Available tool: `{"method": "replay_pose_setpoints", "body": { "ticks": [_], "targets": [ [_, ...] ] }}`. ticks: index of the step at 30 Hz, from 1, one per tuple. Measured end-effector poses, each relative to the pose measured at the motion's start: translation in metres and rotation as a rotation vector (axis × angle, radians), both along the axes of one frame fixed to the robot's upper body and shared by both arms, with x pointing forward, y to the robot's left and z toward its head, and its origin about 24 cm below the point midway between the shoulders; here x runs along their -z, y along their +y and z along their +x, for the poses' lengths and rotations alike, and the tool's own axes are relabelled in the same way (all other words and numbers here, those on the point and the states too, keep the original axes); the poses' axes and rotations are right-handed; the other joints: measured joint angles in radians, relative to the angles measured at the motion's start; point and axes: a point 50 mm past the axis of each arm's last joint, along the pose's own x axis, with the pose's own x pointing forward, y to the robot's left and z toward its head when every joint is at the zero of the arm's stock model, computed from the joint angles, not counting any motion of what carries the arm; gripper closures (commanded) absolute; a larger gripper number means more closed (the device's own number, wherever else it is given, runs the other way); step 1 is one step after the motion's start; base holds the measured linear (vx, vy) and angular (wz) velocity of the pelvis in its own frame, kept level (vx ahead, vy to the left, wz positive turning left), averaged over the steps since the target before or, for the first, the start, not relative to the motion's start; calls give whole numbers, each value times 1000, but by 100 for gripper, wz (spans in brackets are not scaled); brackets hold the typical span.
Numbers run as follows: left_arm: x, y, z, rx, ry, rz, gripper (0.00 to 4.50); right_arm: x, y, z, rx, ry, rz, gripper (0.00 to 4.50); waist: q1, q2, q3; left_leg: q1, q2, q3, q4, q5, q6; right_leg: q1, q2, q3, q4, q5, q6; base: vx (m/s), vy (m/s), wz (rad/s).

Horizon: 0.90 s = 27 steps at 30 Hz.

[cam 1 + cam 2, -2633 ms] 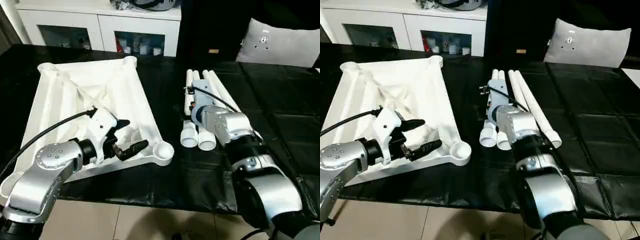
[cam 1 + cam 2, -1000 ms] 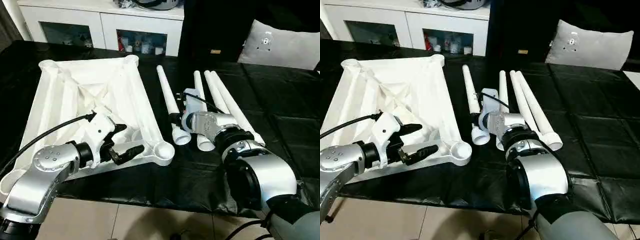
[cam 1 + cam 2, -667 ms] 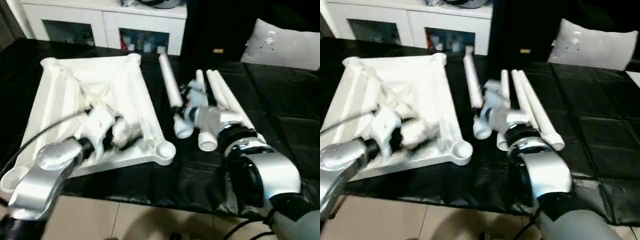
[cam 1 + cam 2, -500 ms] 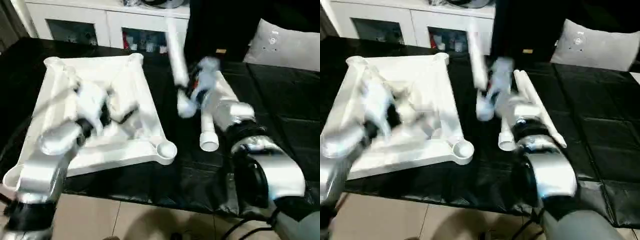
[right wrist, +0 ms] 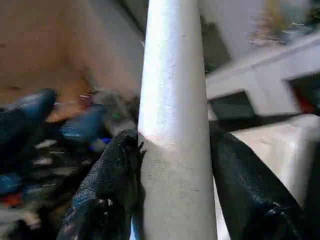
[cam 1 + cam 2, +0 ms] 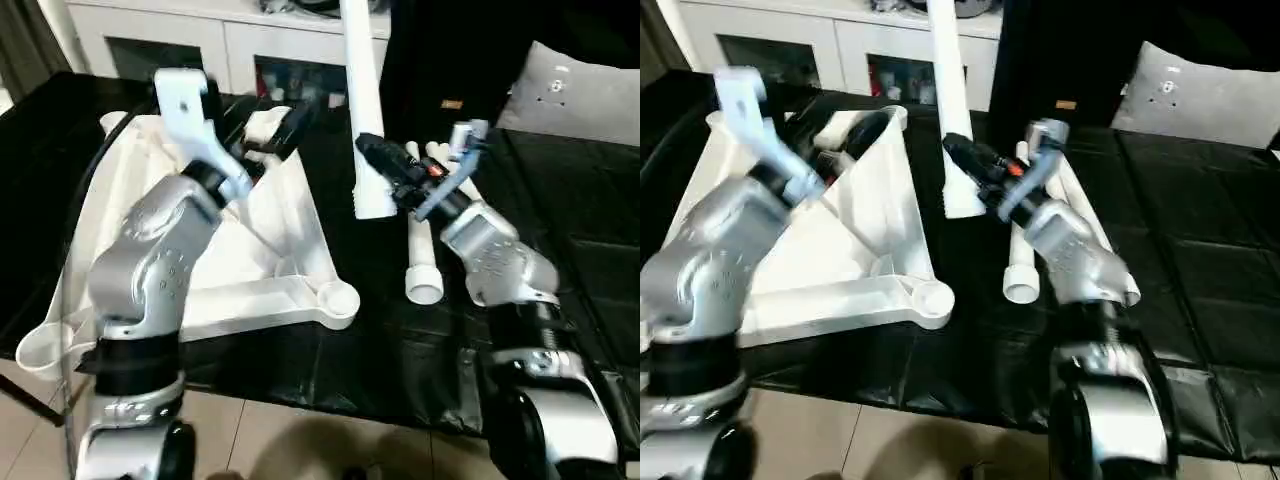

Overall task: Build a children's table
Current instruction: Pick table leg

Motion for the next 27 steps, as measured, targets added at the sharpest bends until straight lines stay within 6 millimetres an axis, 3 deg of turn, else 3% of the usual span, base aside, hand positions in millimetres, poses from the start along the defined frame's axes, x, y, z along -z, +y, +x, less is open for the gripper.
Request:
{"method": "replay_pose_setpoints", "body": {
  "ticks": [7, 13, 22, 23, 27],
  "targets": [
    [-9, -18, 1, 103, 27, -118, 0, -8, 9, -16, -131, -61, 17, 266, 7, 0, 0, -1, 0, 0, 0, 2, 0, 1, -2, -3, -1, 1, 1, 0, 0, 0],
    [-10, -23, 1, 121, 28, -116, 0, -2, 15, -24, -174, -34, 6, 266, 8, 0, 0, -3, 0, 0, -1, 2, 1, 1, -3, -6, -3, 1, 1, 0, 0, 0],
    [2, -30, 14, -40, 56, -57, 0, -1, 48, -26, -53, -129, -123, 266, 8, 0, 0, -5, 0, -2, -4, 3, 0, 1, -4, -9, -7, 0, 2, 0, 0, 0],
    [1, -30, 15, -56, 51, -57, 29, -1, 49, -26, -39, -149, -143, 266, 8, 0, 0, -5, 0, -2, -4, 3, 0, 1, -4, -10, -8, 0, 2, 0, 0, 0],
    [-3, -28, 16, -89, 29, -97, 42, 5, 56, -30, -10, -171, -188, 266, 8, 0, 0, -6, 0, -2, -4, 3, 0, 2, -4, -10, -9, 0, 2, 0, 0, 0]
  ]
}}
